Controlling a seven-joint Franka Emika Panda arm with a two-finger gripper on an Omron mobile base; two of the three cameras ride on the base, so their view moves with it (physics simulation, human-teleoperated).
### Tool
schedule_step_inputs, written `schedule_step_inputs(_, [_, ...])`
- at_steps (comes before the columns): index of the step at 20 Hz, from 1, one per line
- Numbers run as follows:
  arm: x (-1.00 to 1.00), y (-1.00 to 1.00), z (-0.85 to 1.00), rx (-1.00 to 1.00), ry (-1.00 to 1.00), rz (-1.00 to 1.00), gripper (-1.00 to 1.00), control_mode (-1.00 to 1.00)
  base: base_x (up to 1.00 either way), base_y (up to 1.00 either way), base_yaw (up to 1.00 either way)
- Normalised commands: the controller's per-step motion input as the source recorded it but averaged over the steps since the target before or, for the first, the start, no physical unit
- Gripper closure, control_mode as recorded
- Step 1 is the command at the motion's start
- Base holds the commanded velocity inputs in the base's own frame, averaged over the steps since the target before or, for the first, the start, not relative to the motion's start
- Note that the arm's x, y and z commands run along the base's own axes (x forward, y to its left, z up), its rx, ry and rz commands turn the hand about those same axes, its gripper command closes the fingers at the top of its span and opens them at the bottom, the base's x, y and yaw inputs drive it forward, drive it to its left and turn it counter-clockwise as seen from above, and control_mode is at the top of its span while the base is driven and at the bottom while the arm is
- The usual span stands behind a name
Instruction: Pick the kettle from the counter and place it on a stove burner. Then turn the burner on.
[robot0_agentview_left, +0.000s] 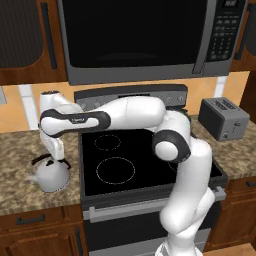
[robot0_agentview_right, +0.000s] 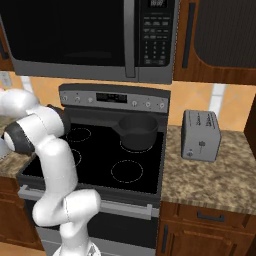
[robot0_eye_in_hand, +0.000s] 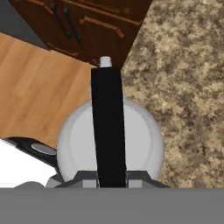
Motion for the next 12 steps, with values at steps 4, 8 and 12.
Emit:
schedule_step_inputs(4, [-0.01,-0.87,0.30,0.28,-0.01,-0.28,1.00,-1.00,0.00,0.00,0.00])
schedule_step_inputs(8, [0.00,-0.82,0.09,0.21,0.00,-0.23,1.00,-1.00,0.00,0.00,0.00])
schedule_step_inputs(12, [0.00,-0.69,0.06,0.18,-0.02,-0.18,1.00,-1.00,0.00,0.00,0.00])
